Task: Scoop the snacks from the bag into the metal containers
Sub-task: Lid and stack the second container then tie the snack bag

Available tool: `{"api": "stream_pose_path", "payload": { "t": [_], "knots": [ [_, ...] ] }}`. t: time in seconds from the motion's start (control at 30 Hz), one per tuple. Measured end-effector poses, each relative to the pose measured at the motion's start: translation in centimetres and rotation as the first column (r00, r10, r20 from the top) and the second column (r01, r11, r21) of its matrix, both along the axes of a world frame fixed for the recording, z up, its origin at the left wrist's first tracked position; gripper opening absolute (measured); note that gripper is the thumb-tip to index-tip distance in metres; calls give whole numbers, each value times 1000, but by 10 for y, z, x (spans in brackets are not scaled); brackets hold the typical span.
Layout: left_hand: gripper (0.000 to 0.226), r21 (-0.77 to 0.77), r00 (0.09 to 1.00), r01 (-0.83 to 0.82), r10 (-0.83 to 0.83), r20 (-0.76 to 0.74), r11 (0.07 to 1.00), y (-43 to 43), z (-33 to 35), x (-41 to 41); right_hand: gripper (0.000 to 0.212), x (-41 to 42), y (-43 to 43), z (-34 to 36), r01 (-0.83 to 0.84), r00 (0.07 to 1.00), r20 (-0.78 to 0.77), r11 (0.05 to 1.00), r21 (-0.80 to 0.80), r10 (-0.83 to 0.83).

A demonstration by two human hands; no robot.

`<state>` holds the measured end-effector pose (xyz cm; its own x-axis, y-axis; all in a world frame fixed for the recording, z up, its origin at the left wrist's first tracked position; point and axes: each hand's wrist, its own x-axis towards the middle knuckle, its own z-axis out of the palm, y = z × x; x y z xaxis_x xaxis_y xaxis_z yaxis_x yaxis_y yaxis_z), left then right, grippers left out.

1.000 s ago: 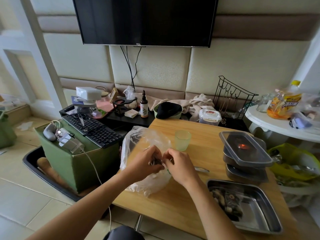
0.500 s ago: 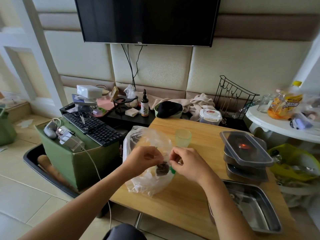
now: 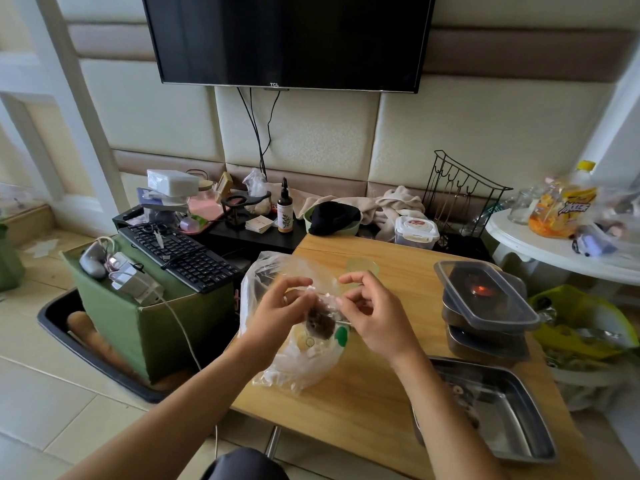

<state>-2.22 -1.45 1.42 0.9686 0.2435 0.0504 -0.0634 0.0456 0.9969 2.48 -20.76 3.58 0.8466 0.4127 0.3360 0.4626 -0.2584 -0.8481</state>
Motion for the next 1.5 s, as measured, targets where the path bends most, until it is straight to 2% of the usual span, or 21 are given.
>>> {"api": "stream_pose_path", "payload": {
  "t": [0.13,0.23,0.33,0.47,0.63,0.87,0.97,1.23,1.5],
  "knots": [
    [19,-25,996,-81,82,33,996,-20,-4,2,21,0,5,-14,2,966,-258,1000,-10,-4],
    [19,-83,991,-122,125,37,989,-34,-8,2,18,-3,4,-18,116,902,-429,984,137,-47],
    [22,-207,983,-177,184,16,962,-46,-14,5,18,-3,5,-18,206,813,-582,935,290,2],
    [23,-333,976,-215,217,-31,918,-58,-19,10,11,-4,11,-18,307,722,-689,864,399,62],
    [32,-317,972,-232,230,-43,920,-62,-28,12,11,-4,12,-23,375,724,-690,851,368,-21],
    [32,-361,956,-294,279,-92,885,-78,-43,14,15,1,17,-46,510,621,-772,818,267,-135],
    [38,-332,960,-278,269,-74,901,-79,-46,15,18,2,21,-46,509,659,-724,829,232,-202],
    [42,-327,957,-289,281,-73,900,-72,-42,21,19,3,28,-41,479,766,-594,834,272,-246],
    [48,-308,954,-299,289,-80,903,-67,-39,20,15,3,28,-40,482,792,-544,830,281,-276]
  ]
}}
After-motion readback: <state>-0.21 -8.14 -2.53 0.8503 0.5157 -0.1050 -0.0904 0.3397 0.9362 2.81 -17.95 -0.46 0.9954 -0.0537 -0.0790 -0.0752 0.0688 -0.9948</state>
